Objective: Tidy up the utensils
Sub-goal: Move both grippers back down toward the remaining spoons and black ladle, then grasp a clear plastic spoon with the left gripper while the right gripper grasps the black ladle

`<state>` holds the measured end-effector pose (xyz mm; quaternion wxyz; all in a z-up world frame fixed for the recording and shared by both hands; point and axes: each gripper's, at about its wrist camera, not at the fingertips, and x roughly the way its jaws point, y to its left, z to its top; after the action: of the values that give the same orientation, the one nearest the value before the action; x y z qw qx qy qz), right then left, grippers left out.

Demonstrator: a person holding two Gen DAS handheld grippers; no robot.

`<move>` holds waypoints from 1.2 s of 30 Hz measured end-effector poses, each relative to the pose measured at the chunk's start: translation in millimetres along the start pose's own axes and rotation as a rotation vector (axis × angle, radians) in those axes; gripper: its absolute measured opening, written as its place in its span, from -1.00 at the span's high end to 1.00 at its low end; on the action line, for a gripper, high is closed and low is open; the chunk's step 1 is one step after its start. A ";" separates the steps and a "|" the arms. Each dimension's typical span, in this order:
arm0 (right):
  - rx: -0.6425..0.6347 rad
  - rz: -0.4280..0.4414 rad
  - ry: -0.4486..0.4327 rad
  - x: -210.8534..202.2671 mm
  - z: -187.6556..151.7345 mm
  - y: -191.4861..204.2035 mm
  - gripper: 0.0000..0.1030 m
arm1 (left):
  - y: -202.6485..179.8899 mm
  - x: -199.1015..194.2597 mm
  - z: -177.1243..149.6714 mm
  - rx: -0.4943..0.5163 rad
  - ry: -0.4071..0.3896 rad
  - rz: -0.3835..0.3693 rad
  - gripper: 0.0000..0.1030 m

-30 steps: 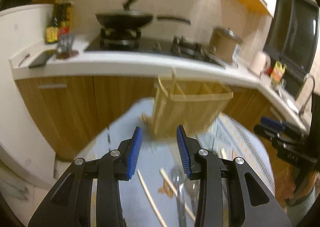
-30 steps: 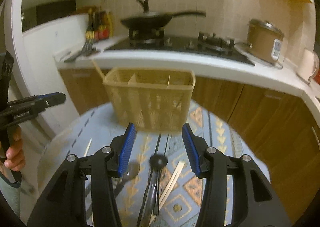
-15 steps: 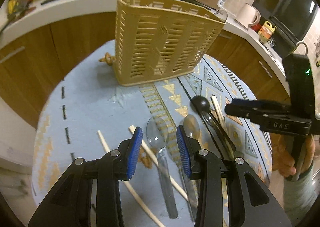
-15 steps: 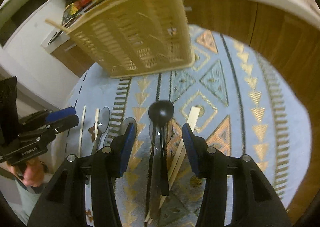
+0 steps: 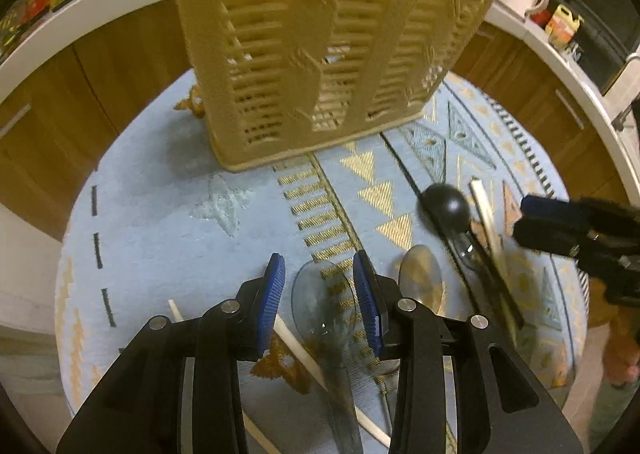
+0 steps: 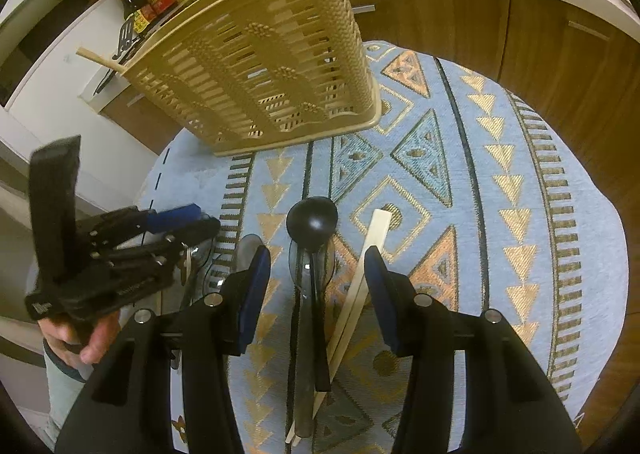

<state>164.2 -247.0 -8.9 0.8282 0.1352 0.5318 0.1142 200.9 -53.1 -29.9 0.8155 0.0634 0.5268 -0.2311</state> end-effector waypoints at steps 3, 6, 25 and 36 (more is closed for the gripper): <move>-0.001 -0.004 0.003 -0.1 4.2 -0.7 0.12 | -3.9 5.5 -2.3 0.016 0.019 0.025 0.33; -0.004 0.000 0.020 5.6 11.9 1.9 0.12 | -5.8 6.2 -4.4 0.024 0.033 0.038 0.33; -0.108 -0.164 0.196 68.2 37.6 31.4 0.12 | -7.3 4.6 -8.4 0.023 0.074 0.045 0.35; -0.179 -0.262 0.223 79.1 33.6 55.6 0.32 | -6.3 4.5 -9.1 0.025 0.089 0.048 0.36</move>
<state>224.6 -172.1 -43.6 0.7806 -0.0227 0.6211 0.0665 192.0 -56.9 -37.0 0.7959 0.0963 0.5578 -0.2147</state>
